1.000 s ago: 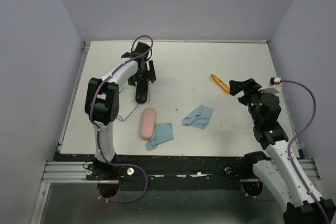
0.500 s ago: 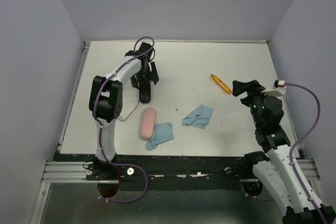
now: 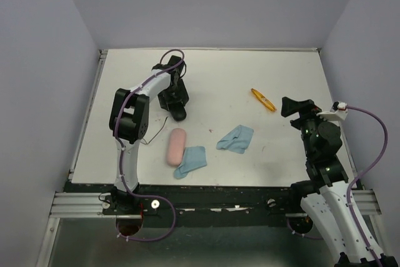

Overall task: Organize the sunglasses
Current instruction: Pick up the sunglasses case from the center of the board, then pass from the left arm to the right

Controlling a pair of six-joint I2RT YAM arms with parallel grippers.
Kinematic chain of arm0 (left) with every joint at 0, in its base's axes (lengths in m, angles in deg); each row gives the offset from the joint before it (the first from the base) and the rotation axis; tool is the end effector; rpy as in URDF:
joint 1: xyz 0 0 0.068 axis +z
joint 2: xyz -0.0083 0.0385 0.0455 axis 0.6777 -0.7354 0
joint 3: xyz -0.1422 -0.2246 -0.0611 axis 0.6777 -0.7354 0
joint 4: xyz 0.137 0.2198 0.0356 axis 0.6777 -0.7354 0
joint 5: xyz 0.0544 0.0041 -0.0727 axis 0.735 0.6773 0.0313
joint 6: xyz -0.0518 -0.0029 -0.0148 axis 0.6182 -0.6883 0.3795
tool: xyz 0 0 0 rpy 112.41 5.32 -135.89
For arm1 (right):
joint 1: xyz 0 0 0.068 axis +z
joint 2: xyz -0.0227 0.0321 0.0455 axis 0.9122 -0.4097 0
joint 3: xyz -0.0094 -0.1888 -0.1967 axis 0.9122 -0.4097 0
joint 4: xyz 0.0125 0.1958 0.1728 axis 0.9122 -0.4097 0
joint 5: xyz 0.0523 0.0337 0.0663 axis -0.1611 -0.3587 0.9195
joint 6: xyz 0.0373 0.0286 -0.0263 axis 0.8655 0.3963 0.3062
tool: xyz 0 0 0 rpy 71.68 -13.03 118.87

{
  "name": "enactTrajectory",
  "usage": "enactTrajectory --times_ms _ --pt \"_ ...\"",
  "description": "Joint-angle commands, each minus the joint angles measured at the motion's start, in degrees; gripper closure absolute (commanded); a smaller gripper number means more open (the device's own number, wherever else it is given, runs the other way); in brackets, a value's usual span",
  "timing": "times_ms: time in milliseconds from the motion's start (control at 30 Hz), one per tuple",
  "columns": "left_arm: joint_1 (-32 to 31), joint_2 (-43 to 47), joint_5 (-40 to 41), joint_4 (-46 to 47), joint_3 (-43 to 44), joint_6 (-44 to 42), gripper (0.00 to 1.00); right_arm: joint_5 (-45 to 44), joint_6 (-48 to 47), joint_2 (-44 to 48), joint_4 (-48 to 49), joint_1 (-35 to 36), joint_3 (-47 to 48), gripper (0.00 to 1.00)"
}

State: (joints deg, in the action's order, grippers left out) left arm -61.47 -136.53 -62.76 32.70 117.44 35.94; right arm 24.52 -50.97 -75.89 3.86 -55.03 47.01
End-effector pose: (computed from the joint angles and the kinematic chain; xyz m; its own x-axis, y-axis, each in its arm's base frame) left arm 0.4184 -0.1392 0.1809 -0.8932 -0.3688 -0.2572 -0.3532 0.9295 -0.1063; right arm 0.1383 0.0174 0.2953 0.0124 0.6057 -0.7956 0.0683 0.7933 0.6050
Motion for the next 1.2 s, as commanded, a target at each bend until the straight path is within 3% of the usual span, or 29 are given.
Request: enactTrajectory --times_ms 0,233,367,467,667,833,1000,1167 --pt "-0.8 -0.9 2.1 -1.6 1.1 1.4 0.25 -1.1 0.5 -0.7 -0.4 0.0 -0.4 0.0" --pt "-0.9 0.7 1.2 -1.6 1.2 0.8 0.74 0.6 0.6 -1.7 0.5 0.0 -0.5 0.0" --pt "-1.2 7.8 -0.9 2.7 -4.0 -1.3 0.89 4.3 -0.1 -3.2 1.8 0.0 -1.0 0.0" --pt "-1.8 15.7 -7.1 10.6 -11.8 -5.4 1.0 9.8 -1.4 -5.2 6.0 0.0 -1.1 0.0" --pt "-3.8 34.6 -32.1 37.0 -32.0 -14.9 1.0 33.6 -4.9 -11.9 15.2 0.1 -0.9 0.0" --pt "-7.6 41.0 -53.9 46.7 -37.1 -21.1 1.0 53.4 -3.3 -19.6 28.5 0.1 -1.2 0.0" --pt "-13.3 47.4 -58.8 52.1 -42.3 -26.1 1.0 65.6 2.2 -23.9 44.8 0.2 -3.6 0.0" --pt "-15.4 50.6 -66.6 62.0 -46.5 -22.8 1.0 72.4 5.4 -25.1 61.0 1.9 -7.7 0.0"
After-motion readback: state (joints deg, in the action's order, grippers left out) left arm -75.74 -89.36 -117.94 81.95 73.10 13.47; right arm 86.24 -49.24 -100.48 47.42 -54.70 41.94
